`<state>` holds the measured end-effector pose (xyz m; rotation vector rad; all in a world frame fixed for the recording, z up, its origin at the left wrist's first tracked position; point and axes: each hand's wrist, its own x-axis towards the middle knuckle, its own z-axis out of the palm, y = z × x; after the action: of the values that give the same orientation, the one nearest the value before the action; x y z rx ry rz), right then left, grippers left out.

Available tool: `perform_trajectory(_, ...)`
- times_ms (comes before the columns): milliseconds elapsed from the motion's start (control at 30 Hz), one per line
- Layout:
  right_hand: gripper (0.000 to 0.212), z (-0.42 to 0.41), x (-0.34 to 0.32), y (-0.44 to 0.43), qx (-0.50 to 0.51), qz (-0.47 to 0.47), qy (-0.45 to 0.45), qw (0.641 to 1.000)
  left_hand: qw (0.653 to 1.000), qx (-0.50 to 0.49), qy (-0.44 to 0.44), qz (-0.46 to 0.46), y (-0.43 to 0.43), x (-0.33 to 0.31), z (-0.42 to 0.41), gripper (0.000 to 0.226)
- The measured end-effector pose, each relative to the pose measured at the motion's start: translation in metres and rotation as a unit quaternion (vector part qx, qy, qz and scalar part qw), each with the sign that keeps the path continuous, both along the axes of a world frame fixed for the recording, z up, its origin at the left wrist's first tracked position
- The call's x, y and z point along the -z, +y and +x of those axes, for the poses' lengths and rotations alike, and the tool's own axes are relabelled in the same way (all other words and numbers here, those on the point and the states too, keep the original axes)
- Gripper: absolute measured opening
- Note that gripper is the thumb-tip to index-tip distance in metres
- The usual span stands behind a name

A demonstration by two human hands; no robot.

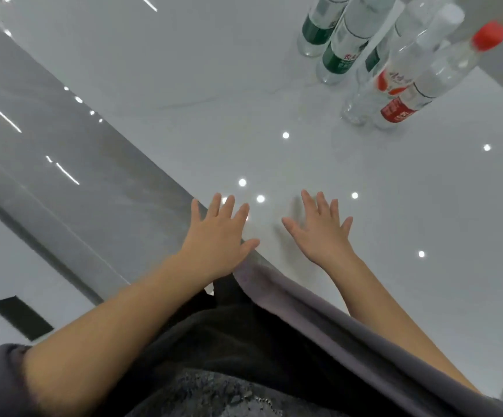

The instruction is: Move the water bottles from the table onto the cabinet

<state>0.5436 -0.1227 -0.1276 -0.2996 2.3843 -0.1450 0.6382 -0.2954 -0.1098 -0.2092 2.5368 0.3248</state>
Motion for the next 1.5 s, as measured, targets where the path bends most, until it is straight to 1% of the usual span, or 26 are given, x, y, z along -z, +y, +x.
perform_trajectory(133,0.072,-0.041,-0.007,-0.019,0.038,-0.007,0.015,0.999,1.000,0.024,0.008,-0.003,-0.025,0.002,-0.050,0.071)
perform_trajectory(267,0.073,-0.073,-0.016,-0.030,0.103,-0.025,0.043,0.993,0.998,0.047,0.010,0.028,-0.037,0.006,-0.100,0.072)
perform_trajectory(367,0.072,-0.092,-0.019,-0.032,0.175,-0.047,0.077,0.980,0.996,0.073,0.003,0.054,-0.045,0.014,-0.139,0.074)
perform_trajectory(467,0.077,-0.108,-0.016,-0.031,0.264,-0.077,0.101,0.956,0.993,0.089,0.002,0.078,-0.052,0.018,-0.181,0.076)
perform_trajectory(533,0.084,-0.119,-0.013,-0.034,0.346,-0.125,0.127,0.921,0.989,0.081,0.020,0.121,-0.054,0.018,-0.213,0.081)
perform_trajectory(633,0.093,-0.137,-0.010,-0.045,0.478,-0.222,0.164,0.834,0.975,0.049,0.068,0.204,-0.057,0.023,-0.261,0.092)
perform_trajectory(700,0.095,-0.151,-0.005,-0.055,0.540,-0.259,0.190,0.778,0.958,0.029,0.107,0.263,-0.056,0.028,-0.291,0.099)
perform_trajectory(833,0.094,-0.181,0.008,-0.074,0.619,-0.304,0.247,0.680,0.927,-0.010,0.133,0.350,-0.052,0.038,-0.333,0.105)
perform_trajectory(900,0.091,-0.195,0.015,-0.080,0.644,-0.314,0.266,0.645,0.919,-0.022,0.130,0.372,-0.048,0.043,-0.349,0.105)
perform_trajectory(933,0.090,-0.202,0.017,-0.082,0.651,-0.313,0.272,0.636,0.917,-0.026,0.125,0.379,-0.046,0.047,-0.357,0.105)
perform_trajectory(1067,0.079,-0.222,0.025,-0.082,0.663,-0.300,0.297,0.618,0.910,-0.047,0.114,0.397,-0.036,0.058,-0.379,0.097)
perform_trajectory(1133,0.075,-0.225,0.027,-0.080,0.663,-0.293,0.305,0.617,0.903,-0.056,0.130,0.406,-0.031,0.060,-0.384,0.086)
perform_trajectory(1200,0.075,-0.225,0.027,-0.079,0.660,-0.292,0.312,0.618,0.898,-0.069,0.151,0.408,-0.029,0.061,-0.385,0.070)
perform_trajectory(1267,0.071,-0.222,0.027,-0.080,0.656,-0.293,0.316,0.619,0.896,-0.066,0.160,0.409,-0.029,0.061,-0.383,0.062)
perform_trajectory(1433,0.054,-0.199,0.022,-0.085,0.656,-0.293,0.302,0.627,0.904,-0.019,0.135,0.405,-0.037,0.056,-0.363,0.059)
perform_trajectory(1500,0.055,-0.185,0.020,-0.090,0.660,-0.300,0.288,0.625,0.907,-0.001,0.125,0.402,-0.046,0.054,-0.351,0.059)
